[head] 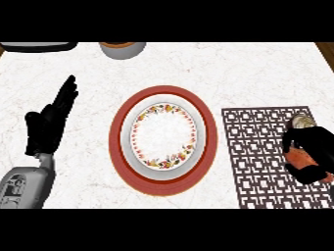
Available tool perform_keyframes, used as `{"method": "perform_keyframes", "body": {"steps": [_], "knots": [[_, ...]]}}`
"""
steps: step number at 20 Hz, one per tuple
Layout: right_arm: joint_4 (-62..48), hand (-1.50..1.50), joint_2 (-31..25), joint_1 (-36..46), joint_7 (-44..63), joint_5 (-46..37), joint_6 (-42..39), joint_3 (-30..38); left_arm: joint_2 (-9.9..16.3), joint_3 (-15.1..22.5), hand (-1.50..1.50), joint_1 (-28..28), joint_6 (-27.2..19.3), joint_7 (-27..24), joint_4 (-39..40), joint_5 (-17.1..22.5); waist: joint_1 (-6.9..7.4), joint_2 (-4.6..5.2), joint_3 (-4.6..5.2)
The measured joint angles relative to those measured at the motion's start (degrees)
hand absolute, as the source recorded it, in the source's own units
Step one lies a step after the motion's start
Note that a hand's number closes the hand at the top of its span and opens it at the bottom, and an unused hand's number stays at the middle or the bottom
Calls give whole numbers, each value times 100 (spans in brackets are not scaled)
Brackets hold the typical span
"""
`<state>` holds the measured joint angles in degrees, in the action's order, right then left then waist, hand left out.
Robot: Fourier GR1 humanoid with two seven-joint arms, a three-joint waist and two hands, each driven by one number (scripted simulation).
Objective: Pick the sweet potato from the placemat and place it in the plate
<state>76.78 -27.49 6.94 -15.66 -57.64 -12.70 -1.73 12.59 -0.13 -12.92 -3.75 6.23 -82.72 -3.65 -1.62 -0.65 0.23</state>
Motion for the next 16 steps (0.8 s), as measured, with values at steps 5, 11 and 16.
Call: {"method": "perform_keyframes", "body": {"steps": [5,11,16], "knots": [[1036,150,433,-656,1063,283,265,636,31,-70,0,84,-7,47,-46,25,-95,-14,-3],[2843,150,902,-952,1442,711,554,884,71,-96,0,69,89,-46,0,39,-34,9,-12],[4103,150,1226,-981,1694,928,342,543,-38,-45,0,-13,56,-79,80,-19,56,33,-15]]}}
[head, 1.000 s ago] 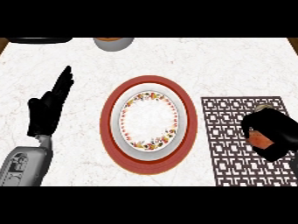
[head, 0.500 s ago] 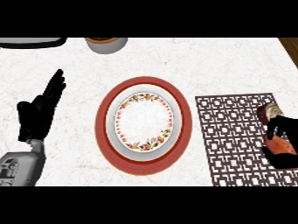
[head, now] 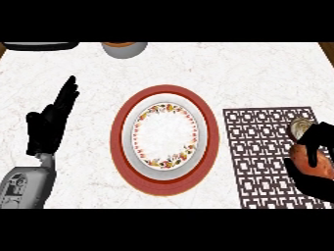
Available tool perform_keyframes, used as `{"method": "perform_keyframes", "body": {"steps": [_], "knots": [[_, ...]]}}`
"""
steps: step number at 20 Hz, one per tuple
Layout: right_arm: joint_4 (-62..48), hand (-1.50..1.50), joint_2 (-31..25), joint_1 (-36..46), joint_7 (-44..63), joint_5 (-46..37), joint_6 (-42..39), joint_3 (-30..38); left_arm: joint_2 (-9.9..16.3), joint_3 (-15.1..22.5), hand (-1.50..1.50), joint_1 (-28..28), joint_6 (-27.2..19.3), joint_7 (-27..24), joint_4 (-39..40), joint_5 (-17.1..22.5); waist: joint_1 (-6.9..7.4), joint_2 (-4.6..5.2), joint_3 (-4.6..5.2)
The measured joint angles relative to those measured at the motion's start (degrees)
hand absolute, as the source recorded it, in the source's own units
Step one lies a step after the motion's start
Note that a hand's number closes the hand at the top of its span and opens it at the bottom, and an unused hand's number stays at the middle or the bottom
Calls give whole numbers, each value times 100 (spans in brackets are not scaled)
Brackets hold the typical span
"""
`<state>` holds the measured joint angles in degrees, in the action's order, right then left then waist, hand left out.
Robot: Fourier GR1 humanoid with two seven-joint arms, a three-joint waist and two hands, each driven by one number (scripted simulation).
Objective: Pick the sweet potato from the placemat and place it in the plate
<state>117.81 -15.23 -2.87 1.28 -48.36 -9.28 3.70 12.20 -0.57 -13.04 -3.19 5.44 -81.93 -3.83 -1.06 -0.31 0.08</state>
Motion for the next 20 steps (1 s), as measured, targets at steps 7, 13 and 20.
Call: {"method": "perform_keyframes", "body": {"steps": [7,13,20], "knots": [[602,150,696,735,1255,-117,-721,-1090,-89,41,0,-100,28,1,38,-61,102,23,-1],[-555,150,1303,1763,1958,-396,-390,-1846,-129,33,0,-132,63,-86,122,-111,161,36,-3],[-2188,150,1482,2734,2602,-487,460,-2739,-172,26,0,-189,89,-28,120,-163,182,40,-5]]}}
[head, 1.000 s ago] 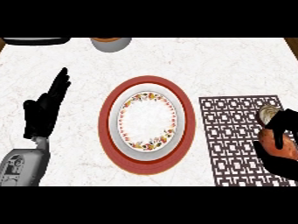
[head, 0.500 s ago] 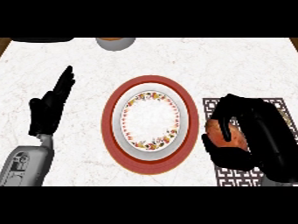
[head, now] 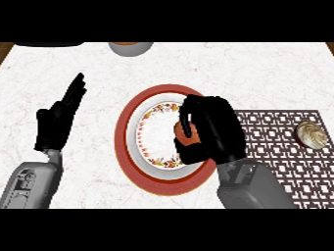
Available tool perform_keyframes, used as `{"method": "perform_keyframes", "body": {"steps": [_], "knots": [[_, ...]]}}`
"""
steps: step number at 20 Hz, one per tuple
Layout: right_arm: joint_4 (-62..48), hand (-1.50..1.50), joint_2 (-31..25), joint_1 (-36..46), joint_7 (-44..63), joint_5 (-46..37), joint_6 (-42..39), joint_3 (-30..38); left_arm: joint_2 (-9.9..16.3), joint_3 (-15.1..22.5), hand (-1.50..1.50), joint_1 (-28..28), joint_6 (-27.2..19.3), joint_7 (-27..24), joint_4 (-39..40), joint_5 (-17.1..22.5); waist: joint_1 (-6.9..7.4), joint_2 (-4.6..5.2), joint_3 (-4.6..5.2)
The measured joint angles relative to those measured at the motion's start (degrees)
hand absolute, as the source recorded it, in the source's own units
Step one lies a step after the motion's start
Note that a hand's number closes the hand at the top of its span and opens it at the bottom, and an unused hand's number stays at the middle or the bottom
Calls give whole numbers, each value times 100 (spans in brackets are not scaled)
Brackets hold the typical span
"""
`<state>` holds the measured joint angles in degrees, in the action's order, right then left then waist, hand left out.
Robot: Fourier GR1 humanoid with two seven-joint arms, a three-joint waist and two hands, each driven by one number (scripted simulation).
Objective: Pick the sweet potato from the placemat and place it in the plate
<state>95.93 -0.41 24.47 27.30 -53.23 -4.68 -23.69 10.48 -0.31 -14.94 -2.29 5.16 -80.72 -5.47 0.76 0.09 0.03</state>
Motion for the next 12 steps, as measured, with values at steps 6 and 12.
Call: {"method": "perform_keyframes", "body": {"steps": [6,12], "knots": [[-1654,-150,31,684,344,40,646,-418,18,-25,0,-33,93,77,-49,33,55,14,-2],[-2945,-150,39,1028,391,1130,1694,-879,-18,-4,0,-42,85,105,-101,-30,82,23,-4]]}}
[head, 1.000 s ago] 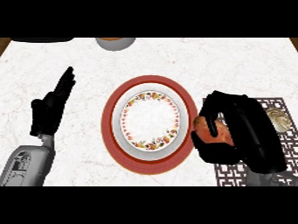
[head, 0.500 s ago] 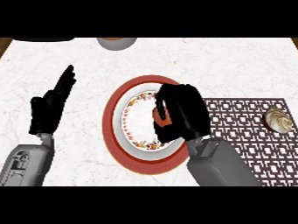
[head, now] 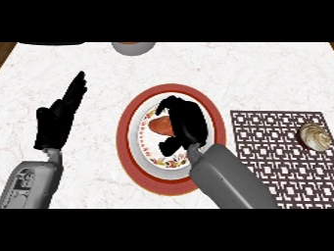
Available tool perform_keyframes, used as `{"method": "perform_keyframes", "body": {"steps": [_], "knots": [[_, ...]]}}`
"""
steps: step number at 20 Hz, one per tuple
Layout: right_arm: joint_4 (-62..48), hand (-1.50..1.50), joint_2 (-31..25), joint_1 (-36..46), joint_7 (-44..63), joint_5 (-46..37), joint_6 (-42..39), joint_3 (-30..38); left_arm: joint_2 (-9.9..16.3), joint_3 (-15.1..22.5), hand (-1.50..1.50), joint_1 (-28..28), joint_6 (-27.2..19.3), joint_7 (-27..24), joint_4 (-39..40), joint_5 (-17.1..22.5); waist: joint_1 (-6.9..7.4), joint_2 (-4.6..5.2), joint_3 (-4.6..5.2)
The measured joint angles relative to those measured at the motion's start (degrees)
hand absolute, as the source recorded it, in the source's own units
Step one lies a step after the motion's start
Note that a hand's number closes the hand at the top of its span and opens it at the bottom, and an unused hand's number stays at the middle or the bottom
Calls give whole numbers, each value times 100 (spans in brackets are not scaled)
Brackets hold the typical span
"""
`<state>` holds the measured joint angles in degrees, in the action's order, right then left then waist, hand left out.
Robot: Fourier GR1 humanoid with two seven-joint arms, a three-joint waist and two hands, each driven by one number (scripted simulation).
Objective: Pick the sweet potato from the placemat and place it in the plate
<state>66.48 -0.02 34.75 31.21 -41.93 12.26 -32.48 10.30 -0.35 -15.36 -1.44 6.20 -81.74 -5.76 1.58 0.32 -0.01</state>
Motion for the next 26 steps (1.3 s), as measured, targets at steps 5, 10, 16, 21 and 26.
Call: {"method": "perform_keyframes", "body": {"steps": [5,10,16,21,26], "knots": [[-697,-150,1,410,-329,1044,821,-374,-113,52,0,-3,-65,10,-25,-74,19,6,-1],[-534,-150,2,313,-1018,1879,1558,-186,-100,8,0,14,-55,-26,-15,-68,-14,1,-4],[398,-150,-267,-203,-1231,2337,1992,450,46,-186,0,144,48,-80,5,45,-163,-39,-1],[1367,-150,-900,-926,-1407,2794,1899,1105,50,-209,0,197,54,-60,-71,43,-219,-50,-1],[2145,-150,-1560,-1735,-1769,3430,1331,1759,-10,-201,0,105,8,18,-34,-16,-221,-43,0]]}}
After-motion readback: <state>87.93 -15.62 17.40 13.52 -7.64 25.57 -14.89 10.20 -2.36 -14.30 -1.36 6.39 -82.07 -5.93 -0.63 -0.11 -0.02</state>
